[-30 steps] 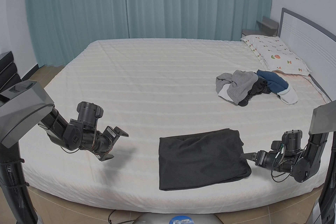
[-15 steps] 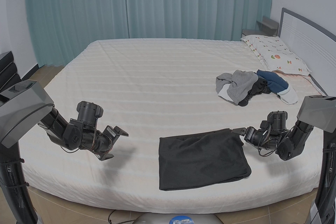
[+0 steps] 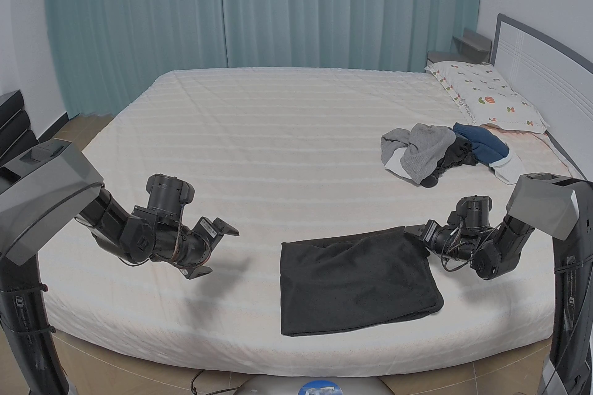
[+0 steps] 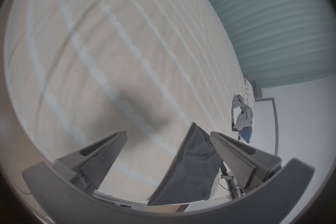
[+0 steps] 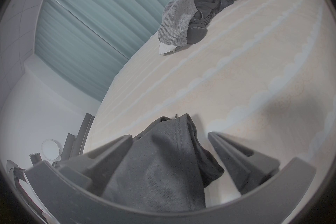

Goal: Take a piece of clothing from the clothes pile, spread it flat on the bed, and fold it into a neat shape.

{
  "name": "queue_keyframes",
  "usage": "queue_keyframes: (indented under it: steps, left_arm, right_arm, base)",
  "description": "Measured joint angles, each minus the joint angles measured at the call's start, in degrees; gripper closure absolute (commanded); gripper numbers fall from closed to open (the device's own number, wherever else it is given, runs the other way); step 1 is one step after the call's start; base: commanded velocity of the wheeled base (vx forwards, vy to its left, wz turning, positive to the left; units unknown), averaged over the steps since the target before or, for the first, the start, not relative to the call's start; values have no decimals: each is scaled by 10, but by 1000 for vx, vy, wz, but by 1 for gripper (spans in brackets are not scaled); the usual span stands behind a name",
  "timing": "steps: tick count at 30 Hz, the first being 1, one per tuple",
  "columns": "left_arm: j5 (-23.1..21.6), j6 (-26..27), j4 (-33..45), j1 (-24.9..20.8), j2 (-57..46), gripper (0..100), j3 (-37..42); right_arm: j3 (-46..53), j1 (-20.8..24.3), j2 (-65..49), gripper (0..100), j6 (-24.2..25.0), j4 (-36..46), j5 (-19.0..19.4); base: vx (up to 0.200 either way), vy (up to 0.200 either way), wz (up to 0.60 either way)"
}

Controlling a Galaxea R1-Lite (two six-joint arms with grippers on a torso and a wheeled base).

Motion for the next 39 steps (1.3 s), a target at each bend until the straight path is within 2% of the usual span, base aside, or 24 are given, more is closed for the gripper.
queue_keyframes:
  steps: [6,12,24,31,39]
  left_arm:
    - [28,0,0,-14,15,0,-21]
    - [78,3,0,-31,41,0,-50]
    - [86,6,4,-90,104,0,-173]
    - [89,59,3,-119,147,0,-217]
    - [144,82,4,-135,198,0,-275]
  right_arm:
    - [-3,-4,3,100,8,-3,0]
    - [-1,-7,2,100,31,-5,0]
    - [7,-9,-1,100,41,-8,0]
    - [11,-12,-2,100,42,-8,0]
    - [12,-7,-3,100,48,-8,0]
  base:
    - [0,0,0]
    - [0,0,0]
    - [0,0,0]
    - [0,0,0]
    - [0,0,0]
